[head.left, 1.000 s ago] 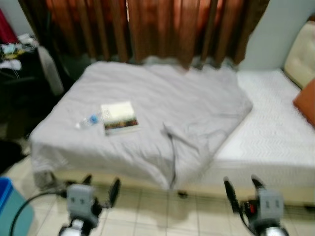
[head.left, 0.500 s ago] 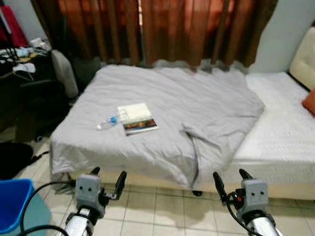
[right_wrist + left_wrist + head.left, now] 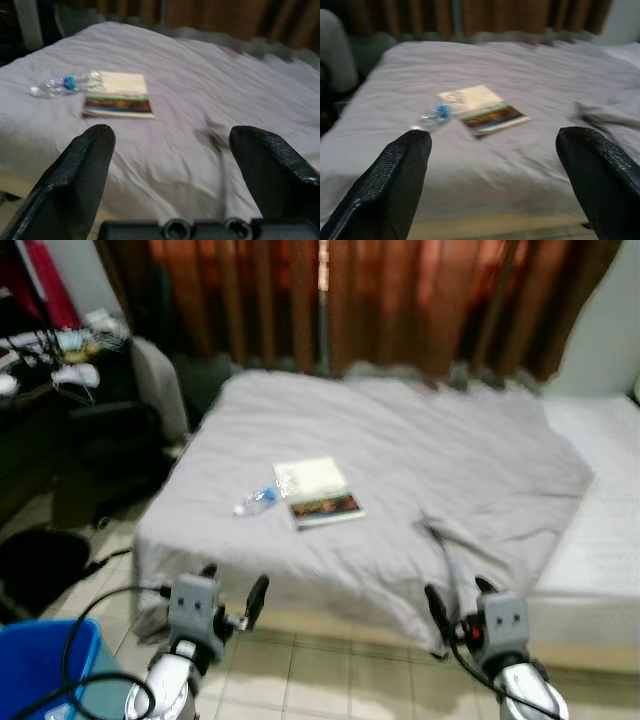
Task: Clean up the room
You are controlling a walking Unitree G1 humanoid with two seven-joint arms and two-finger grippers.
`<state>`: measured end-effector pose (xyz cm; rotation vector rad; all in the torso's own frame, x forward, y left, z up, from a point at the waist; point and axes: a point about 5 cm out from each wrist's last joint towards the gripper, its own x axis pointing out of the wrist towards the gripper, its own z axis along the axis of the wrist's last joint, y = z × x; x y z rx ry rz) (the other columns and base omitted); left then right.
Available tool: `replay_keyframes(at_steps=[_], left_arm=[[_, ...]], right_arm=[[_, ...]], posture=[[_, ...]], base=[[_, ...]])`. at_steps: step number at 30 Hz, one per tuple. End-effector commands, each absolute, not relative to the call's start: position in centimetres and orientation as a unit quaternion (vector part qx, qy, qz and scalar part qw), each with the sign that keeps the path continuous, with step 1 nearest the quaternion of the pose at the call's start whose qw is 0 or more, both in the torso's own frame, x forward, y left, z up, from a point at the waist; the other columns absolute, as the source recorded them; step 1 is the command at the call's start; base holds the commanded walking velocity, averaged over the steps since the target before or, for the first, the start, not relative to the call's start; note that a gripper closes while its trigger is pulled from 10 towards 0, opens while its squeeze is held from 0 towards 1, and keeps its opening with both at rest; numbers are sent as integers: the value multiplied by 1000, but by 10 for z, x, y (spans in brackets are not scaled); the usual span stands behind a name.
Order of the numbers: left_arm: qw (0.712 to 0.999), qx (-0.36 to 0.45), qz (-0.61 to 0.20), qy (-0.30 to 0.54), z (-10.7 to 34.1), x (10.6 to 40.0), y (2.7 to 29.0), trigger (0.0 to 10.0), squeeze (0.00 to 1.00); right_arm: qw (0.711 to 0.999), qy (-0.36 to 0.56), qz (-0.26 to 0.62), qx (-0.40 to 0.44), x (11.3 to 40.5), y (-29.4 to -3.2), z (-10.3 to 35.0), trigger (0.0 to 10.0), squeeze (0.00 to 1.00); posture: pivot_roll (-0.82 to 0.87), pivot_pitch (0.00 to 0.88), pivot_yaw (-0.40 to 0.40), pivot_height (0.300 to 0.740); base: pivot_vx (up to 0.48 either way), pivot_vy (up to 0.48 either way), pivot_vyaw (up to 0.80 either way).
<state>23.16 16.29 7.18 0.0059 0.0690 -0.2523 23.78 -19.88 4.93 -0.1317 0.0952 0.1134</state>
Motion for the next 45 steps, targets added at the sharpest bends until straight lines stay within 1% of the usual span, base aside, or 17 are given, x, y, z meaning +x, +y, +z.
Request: replay_keyframes(at_steps=[1, 5, 10, 14, 26, 34, 38, 41, 45], left_arm=[[992, 12, -113, 47, 67, 231, 170, 10000, 0], [993, 5, -108, 51, 63, 233, 170, 10000, 0], [989, 17, -136, 54, 62, 234, 163, 10000, 0], [989, 17, -141, 45, 66, 241, 161, 10000, 0], [987, 23, -154, 48, 66, 244, 158, 10000, 0], [985, 25, -160, 55, 64, 245, 154, 10000, 0], [982, 48, -171, 66, 61, 256, 150, 10000, 0], [983, 71, -152, 73, 62, 267, 156, 10000, 0], [984, 91, -127, 90, 59, 270, 163, 10000, 0]], right_arm=[[995, 46, 69, -62, 242, -192, 50, 10000, 0], [994, 47, 75, -60, 244, -191, 49, 10000, 0], [994, 54, 82, -52, 240, -187, 46, 10000, 0], [994, 57, 78, -49, 242, -187, 44, 10000, 0], [993, 58, 77, -61, 244, -188, 44, 10000, 0], [993, 61, 80, -64, 244, -188, 43, 10000, 0], [992, 62, 84, -65, 245, -187, 42, 10000, 0], [992, 59, 88, -70, 246, -185, 44, 10000, 0], [991, 59, 91, -76, 248, -185, 44, 10000, 0]], posture=[[18, 7, -32, 740], [19, 8, -35, 740], [19, 10, -38, 740], [16, 8, -31, 740], [4, 10, -25, 740], [3, 17, -24, 740], [-3, 33, -19, 740], [-22, 24, -6, 740], [-26, 20, 0, 740]], base=[[352, 326, 0], [352, 322, 0], [350, 327, 0], [380, 292, -781], [380, 292, -785], [403, 260, 0], [435, 0, 0], [154, 0, 0], [0, 0, 0]])
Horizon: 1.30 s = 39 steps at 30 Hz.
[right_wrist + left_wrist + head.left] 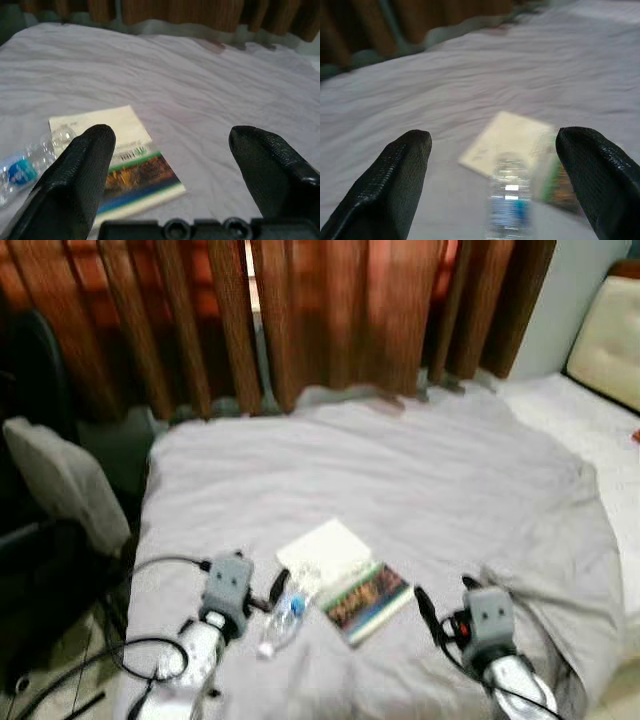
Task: Clean up the room
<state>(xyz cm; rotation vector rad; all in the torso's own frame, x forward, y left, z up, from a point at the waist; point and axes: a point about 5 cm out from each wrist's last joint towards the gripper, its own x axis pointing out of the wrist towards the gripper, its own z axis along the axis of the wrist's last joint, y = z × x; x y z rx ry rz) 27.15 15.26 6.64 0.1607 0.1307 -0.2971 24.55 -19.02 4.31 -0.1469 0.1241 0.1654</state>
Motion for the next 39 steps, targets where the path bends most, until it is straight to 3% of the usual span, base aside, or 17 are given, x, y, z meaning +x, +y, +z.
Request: replay_keyframes(at_steps=[1, 11, 19, 27, 30, 39], left_arm=[[984, 89, -124, 91, 58, 269, 164, 10000, 0], [982, 77, -157, 77, 57, 265, 148, 10000, 0], [982, 81, -150, 87, 51, 268, 153, 10000, 0], [984, 111, -81, 117, 43, 281, 171, 10000, 0], [980, 130, -66, 134, 39, 294, 184, 10000, 0], [966, 199, -73, 148, 59, 338, 184, 10000, 0]], right_arm=[[991, 59, 91, -76, 248, -185, 44, 10000, 0], [992, 63, 81, -73, 244, -186, 42, 10000, 0], [991, 66, 83, -82, 240, -191, 42, 10000, 0], [991, 64, 85, -85, 239, -193, 44, 10000, 0], [990, 70, 96, -74, 235, -195, 45, 10000, 0], [981, 81, 163, -72, 196, -189, 76, 10000, 0]], posture=[[-27, 19, 3, 740], [-38, 15, 13, 740], [-68, 18, 9, 740], [-79, 14, 8, 740], [-93, 49, -3, 740], [-254, 386, -92, 740]], base=[[0, 0, 0], [124, -336, 0], [254, -403, 0], [129, -124, 0], [0, 0, 0], [0, 0, 0]])
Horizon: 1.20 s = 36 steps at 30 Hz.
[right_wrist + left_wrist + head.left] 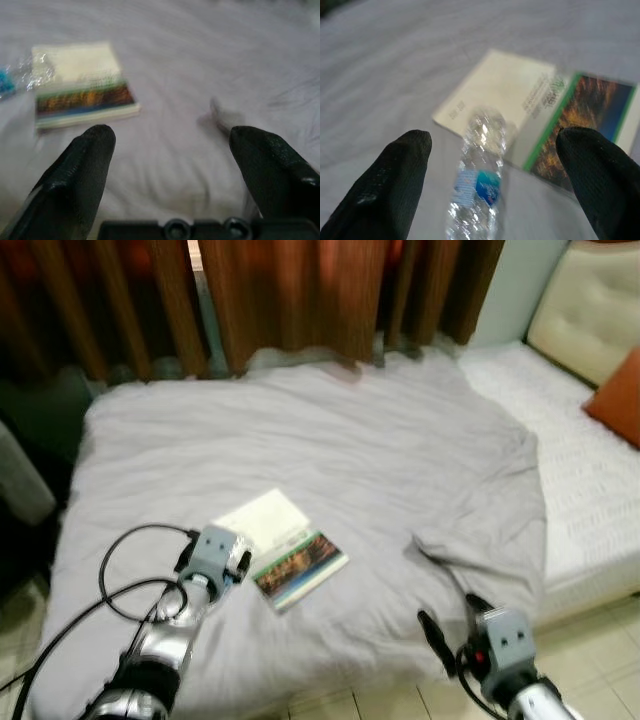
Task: Clean up the room
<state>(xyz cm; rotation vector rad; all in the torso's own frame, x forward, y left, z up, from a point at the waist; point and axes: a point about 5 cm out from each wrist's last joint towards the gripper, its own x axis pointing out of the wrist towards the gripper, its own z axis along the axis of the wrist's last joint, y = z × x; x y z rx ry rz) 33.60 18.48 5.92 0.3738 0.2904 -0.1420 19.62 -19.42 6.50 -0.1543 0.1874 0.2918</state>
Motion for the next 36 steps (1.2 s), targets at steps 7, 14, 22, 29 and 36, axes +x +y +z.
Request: replay_keyframes(at_steps=[7, 14, 22, 29, 36], left_arm=[[959, 240, -44, 144, 89, 364, 199, 10000, 0], [942, 304, 19, 139, 105, 368, 229, 10000, 0], [931, 315, 30, 180, 88, 357, 242, 10000, 0], [924, 311, 65, 212, 81, 348, 261, 1804, 0], [925, 303, 71, 218, 82, 347, 264, 0, 0]], right_arm=[[967, 106, 228, -43, 168, -173, 100, 10000, 0], [961, 151, 226, -43, 132, -178, 115, 10000, 0], [948, 185, 261, -18, 112, -166, 121, 10000, 0], [913, 215, 344, 49, 100, -143, 126, 10000, 0], [890, 241, 382, 67, 90, -135, 124, 10000, 0]], posture=[[-333, 558, -151, 740], [-381, 631, -197, 740], [-379, 636, -207, 740], [-376, 633, -200, 740], [-370, 630, -189, 740]], base=[[0, 0, 0], [0, 0, 0], [0, 0, 0], [0, 0, 0], [0, 0, 0]])
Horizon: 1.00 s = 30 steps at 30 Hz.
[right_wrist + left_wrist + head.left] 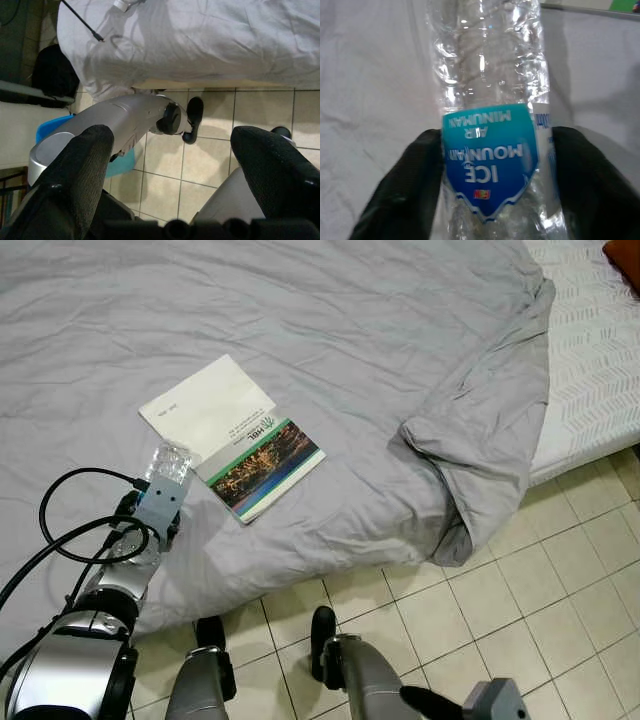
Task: Clean up the room
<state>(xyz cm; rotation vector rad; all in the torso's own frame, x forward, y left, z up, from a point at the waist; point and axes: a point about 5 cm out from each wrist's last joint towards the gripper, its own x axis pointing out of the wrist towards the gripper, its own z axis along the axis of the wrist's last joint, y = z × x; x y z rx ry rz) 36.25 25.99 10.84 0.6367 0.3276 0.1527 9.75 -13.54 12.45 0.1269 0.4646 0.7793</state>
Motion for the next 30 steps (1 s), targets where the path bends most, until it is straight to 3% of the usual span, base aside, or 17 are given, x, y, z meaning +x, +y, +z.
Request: replay_keyframes(at_steps=[1, 12, 14, 16, 20, 21, 22, 23, 25, 27, 29, 30], left_arm=[[924, 307, 73, 217, 85, 348, 266, 0, 0], [950, 221, 95, 199, 91, 350, 273, 0, 0], [958, 206, 84, 180, 91, 349, 270, 0, 0], [965, 199, 69, 158, 94, 350, 267, 0, 0], [978, 189, 0, 86, 92, 342, 253, 0, 0], [978, 189, 0, 86, 92, 342, 253, 0, 0], [980, 181, -10, 79, 89, 338, 250, 0, 0], [986, 158, -30, 53, 84, 320, 241, 0, 0], [987, 148, -36, 42, 85, 311, 235, 0, 0], [990, 136, -34, 28, 87, 301, 231, 0, 0], [994, 98, -38, 1, 83, 284, 212, 0, 0], [994, 98, -38, 1, 83, 284, 212, 0, 0]], right_arm=[[889, 248, 378, 69, 90, -136, 124, 10000, 0], [890, 255, 371, 69, 97, -135, 111, 10000, 0], [896, 248, 362, 68, 108, -135, 102, 10000, 0], [900, 241, 356, 66, 116, -135, 100, 10000, 0], [918, 202, 332, 77, 152, -136, 91, 10000, 0], [918, 202, 332, 77, 152, -136, 91, 10000, 0], [920, 195, 329, 80, 159, -135, 89, 10000, 0], [926, 177, 325, 81, 177, -133, 84, 10000, 0], [927, 169, 325, 80, 183, -132, 82, 10000, 0], [931, 158, 319, 77, 191, -131, 81, 10000, 0], [958, 97, 266, 55, 229, -132, 76, 10000, 0], [958, 97, 266, 55, 229, -132, 76, 10000, 0]], posture=[[-371, 632, -187, 740], [-321, 587, -141, 740], [-265, 513, -99, 740], [-253, 496, -91, 740], [-137, 346, -24, 740], [-137, 346, -24, 740], [-126, 330, -19, 740], [-48, 223, 10, 740], [-48, 223, 10, 740], [-24, 175, 15, 740], [44, 58, 18, 740], [44, 58, 18, 740]], base=[[0, 0, 0], [0, 0, 0], [0, 0, 0], [0, 0, 0], [0, 0, 0], [0, 0, 0], [0, 0, 0], [0, 0, 0], [0, 0, 0], [0, 0, 0], [0, 0, 0], [0, 0, 0]])
